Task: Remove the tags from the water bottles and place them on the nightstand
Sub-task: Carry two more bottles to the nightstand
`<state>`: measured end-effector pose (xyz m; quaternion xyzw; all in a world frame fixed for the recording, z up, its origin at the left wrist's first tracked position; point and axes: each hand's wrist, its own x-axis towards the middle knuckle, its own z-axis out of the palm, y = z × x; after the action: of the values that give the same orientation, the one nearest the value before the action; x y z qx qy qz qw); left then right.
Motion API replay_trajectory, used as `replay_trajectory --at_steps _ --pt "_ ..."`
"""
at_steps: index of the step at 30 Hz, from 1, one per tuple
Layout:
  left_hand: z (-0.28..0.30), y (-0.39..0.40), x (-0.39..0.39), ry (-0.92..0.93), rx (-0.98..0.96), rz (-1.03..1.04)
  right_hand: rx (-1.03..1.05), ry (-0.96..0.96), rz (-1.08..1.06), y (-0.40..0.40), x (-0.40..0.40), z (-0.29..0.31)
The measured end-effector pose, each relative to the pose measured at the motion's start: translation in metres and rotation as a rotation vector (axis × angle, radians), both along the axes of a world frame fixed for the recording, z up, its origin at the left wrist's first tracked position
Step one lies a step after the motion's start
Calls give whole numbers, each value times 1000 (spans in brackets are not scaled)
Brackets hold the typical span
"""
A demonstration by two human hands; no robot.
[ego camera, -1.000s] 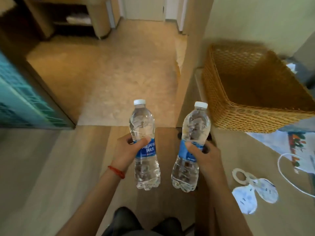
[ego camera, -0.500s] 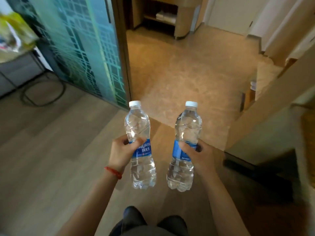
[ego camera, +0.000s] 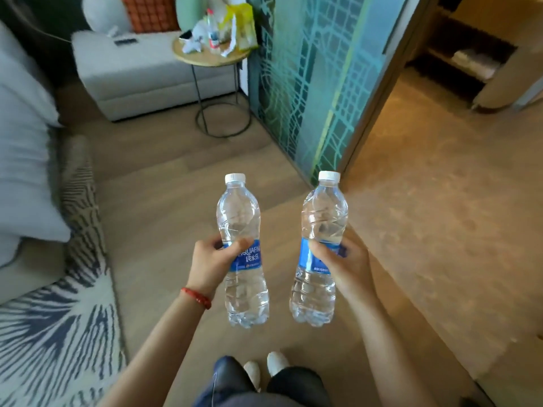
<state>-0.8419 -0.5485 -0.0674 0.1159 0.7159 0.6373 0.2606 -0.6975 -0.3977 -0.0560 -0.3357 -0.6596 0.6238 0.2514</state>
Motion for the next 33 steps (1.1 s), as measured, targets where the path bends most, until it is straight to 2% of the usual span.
replay_trajectory --at_steps 14,20,26,33 --pt "3 -53 19 -23 22 528 -23 -53 508 -10 -76 -12" --pt "-1 -77 28 -9 -13 652 -19 -65 699 -29 -96 -17" --pt "-5 -124 25 -28 -47 795 -18 -59 876 -76 -129 -16" --pt "-8 -208 -21 5 -51 883 -18 -71 955 -160 -192 -19"
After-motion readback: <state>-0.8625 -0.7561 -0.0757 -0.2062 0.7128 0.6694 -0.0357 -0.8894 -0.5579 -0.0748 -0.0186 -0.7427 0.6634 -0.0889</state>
